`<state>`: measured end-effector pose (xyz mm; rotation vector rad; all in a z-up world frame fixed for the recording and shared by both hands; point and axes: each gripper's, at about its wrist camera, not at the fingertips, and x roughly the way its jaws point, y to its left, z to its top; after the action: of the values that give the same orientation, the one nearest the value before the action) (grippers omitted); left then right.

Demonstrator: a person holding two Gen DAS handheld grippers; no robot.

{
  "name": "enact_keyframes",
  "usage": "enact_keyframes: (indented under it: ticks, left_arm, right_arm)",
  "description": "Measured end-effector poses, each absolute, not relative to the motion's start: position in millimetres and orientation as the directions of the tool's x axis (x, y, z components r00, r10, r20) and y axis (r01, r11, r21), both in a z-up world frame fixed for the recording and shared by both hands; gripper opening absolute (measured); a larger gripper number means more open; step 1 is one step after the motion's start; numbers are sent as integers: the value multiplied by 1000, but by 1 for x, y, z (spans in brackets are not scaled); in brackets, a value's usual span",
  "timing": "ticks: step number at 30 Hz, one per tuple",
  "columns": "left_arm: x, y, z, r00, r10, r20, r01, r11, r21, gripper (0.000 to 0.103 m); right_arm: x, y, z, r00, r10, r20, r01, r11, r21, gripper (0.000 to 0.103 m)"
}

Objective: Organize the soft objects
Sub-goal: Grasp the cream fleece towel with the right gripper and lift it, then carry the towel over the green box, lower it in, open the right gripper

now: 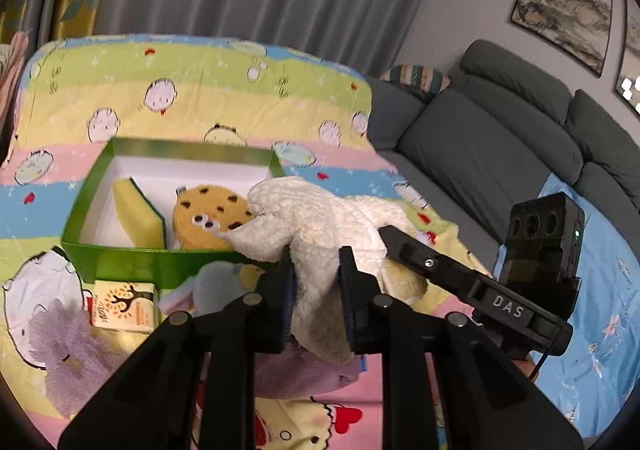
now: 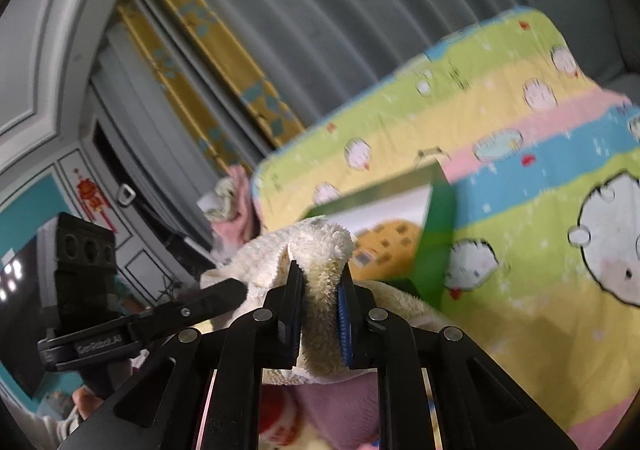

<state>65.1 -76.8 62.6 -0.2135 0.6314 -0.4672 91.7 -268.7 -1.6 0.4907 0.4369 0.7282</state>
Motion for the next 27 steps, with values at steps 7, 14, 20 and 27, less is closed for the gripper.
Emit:
enact_keyframes:
  ticks: [7, 14, 20, 27]
  left_arm:
    - [41, -71, 106, 745, -504, -437, 391, 861, -327, 19]
    - [27, -67, 138, 762, -521, -385, 423, 850, -314, 19]
    - [25, -57, 156, 782, -508, -362, 418, 857, -300, 19]
    - [47, -40, 168, 799, -474, -370, 383, 876, -294, 19]
  right_arm:
    - [63, -268, 48, 697, 707, -121, -575, 652, 495, 16]
    - [45, -262, 90, 710, 698, -96, -605, 674, 424, 16]
    - [41, -251, 117, 715, 693, -92, -620, 690, 374, 16]
    - [60, -226, 136, 722, 682, -120, -619, 713, 328, 16]
